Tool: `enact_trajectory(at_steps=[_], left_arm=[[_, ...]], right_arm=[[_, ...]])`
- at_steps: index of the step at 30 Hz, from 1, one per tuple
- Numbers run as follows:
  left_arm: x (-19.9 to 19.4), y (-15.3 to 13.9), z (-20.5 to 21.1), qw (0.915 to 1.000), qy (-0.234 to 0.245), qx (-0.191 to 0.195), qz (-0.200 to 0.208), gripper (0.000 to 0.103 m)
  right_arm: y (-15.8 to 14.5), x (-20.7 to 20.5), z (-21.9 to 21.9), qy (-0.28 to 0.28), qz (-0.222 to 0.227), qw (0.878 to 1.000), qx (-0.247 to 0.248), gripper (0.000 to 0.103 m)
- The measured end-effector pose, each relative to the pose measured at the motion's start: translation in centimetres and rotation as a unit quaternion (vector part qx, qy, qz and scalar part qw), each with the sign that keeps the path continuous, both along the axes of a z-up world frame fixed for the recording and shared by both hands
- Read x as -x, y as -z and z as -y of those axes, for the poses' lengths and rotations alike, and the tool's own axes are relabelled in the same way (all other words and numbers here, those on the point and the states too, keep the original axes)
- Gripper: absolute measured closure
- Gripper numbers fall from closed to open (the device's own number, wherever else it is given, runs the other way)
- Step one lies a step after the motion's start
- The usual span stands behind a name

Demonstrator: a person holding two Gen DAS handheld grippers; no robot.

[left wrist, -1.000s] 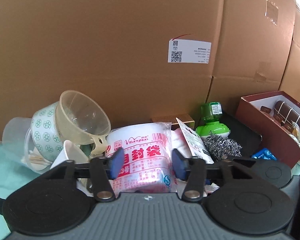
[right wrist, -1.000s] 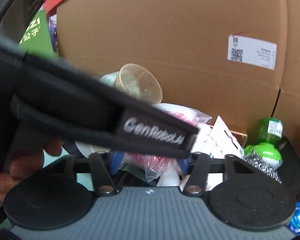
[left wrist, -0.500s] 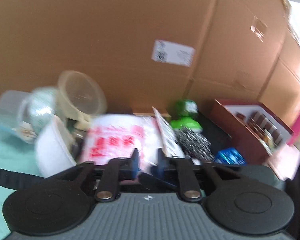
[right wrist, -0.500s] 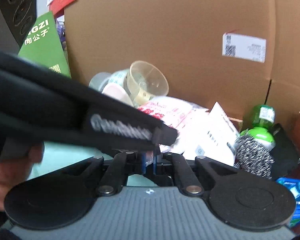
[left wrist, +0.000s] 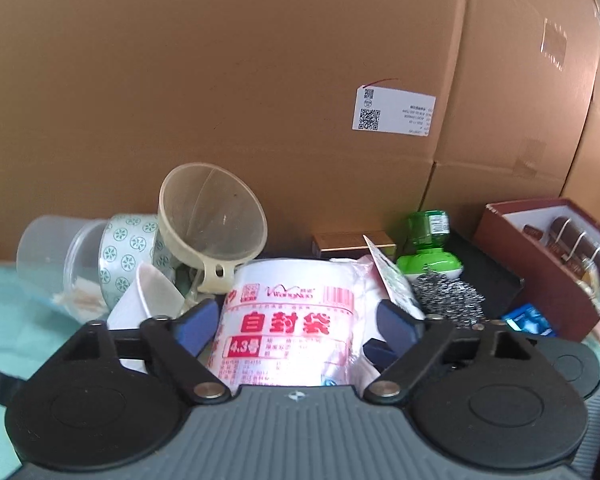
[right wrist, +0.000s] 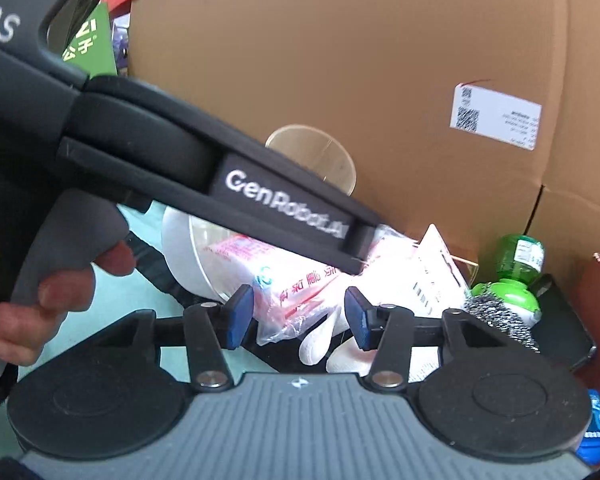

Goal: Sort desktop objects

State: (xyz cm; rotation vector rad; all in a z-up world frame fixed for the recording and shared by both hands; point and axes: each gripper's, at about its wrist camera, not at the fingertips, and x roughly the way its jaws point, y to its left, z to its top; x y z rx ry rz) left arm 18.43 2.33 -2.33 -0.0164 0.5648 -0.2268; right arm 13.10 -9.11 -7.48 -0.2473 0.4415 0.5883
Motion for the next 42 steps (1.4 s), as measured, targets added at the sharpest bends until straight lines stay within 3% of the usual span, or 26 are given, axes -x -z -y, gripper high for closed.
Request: enact_trajectory(at_steps=[2,5,10,12,15,19,20,22,24,25,26,31,34,36,37,38,42], left_arm=[[-0.5,0.0,0.5,0.9998,0.002,-0.019,-0.001,0.001],[-1.1,0.4,1.8,0.9977,0.011,-0.067,-0.001,0.000],[-1.2,0.2,1.7,0.9969,0.024,-0.073,-0.011,0.005],[-0.4,0.3,1.8,0.9962,0.035,-0.079,-0.011,0.015],[0.7,0.6,1.5,0.9972,0.048,-0.053,-0.021,0.028],[2.3,1.1,1.2,0.9980,0.050,-0.028,-0.028,0.038],[2.7,1.2,1.3,0.9976,0.057,-0.020,-0.034,0.046],[3.5,1.5,1.4,0.9962,0.072,0.002,-0.049,0.061],[4.1,2.1,1.1,0.9914,0.095,0.050,-0.074,0.090],[4.4,2.3,0.9,0.9896,0.093,0.074,-0.081,0.089],[4.8,2.5,0.8,0.9883,0.092,0.087,-0.085,0.090],[7.0,2.6,0.7,0.9864,0.086,0.117,-0.077,0.088],[7.5,1.4,0.3,0.9927,0.056,0.103,-0.028,0.063],[7.0,0.6,0.0,0.9950,0.028,0.096,0.001,0.035],[6.7,0.2,-0.1,0.9952,0.017,0.095,0.013,0.032],[6.3,0.0,-0.1,0.9952,0.014,0.094,0.020,0.029],[3.8,-0.1,0.3,0.9952,0.016,0.096,0.005,0.021]], right_arm=[[0.3,-0.5,-0.2,-0.005,0.002,1.000,0.005,0.049],[0.8,-1.1,-1.0,-0.008,0.009,1.000,0.015,0.039],[1.5,-1.1,-1.6,-0.013,0.018,0.999,0.025,0.033],[1.4,-0.9,-1.4,-0.015,0.014,0.999,0.025,0.036],[1.1,-0.6,-0.7,-0.014,-0.011,1.000,0.001,0.040],[1.1,0.1,0.2,-0.017,-0.039,0.999,-0.013,0.063],[1.3,0.2,0.2,-0.018,-0.047,0.999,-0.011,0.071],[1.7,0.9,0.1,-0.012,-0.048,0.999,0.003,0.077],[1.8,1.8,0.2,-0.011,-0.051,0.999,0.001,0.089],[1.8,2.5,0.5,-0.015,-0.056,0.998,-0.009,0.101],[1.7,3.1,0.8,-0.016,-0.060,0.998,-0.010,0.103],[1.4,6.0,2.3,-0.007,-0.054,0.998,-0.016,0.103],[0.8,6.5,3.3,0.022,-0.033,0.999,-0.028,0.101],[0.4,5.8,3.9,0.033,-0.035,0.998,-0.041,0.084],[0.4,5.5,4.1,0.038,-0.034,0.998,-0.046,0.062],[0.5,5.4,4.3,0.042,-0.029,0.998,-0.047,0.056],[-0.1,3.5,3.3,0.037,-0.028,0.998,-0.040,0.056]])
